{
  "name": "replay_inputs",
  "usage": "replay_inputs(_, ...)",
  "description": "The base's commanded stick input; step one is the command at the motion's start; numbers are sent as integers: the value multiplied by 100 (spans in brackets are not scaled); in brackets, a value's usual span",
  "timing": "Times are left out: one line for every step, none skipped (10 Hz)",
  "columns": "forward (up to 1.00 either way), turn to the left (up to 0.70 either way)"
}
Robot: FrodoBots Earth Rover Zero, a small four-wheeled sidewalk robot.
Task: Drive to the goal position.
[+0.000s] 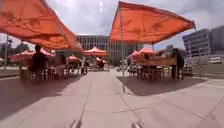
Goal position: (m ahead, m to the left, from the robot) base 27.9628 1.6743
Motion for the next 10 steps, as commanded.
replay_inputs(85,-1)
replay_inputs(85,-1)
replay_inputs(85,-1)
replay_inputs(85,-1)
replay_inputs(85,-1)
replay_inputs(85,-7)
replay_inputs(85,-18)
replay_inputs(85,-25)
replay_inputs(85,-1)
replay_inputs(85,-1)
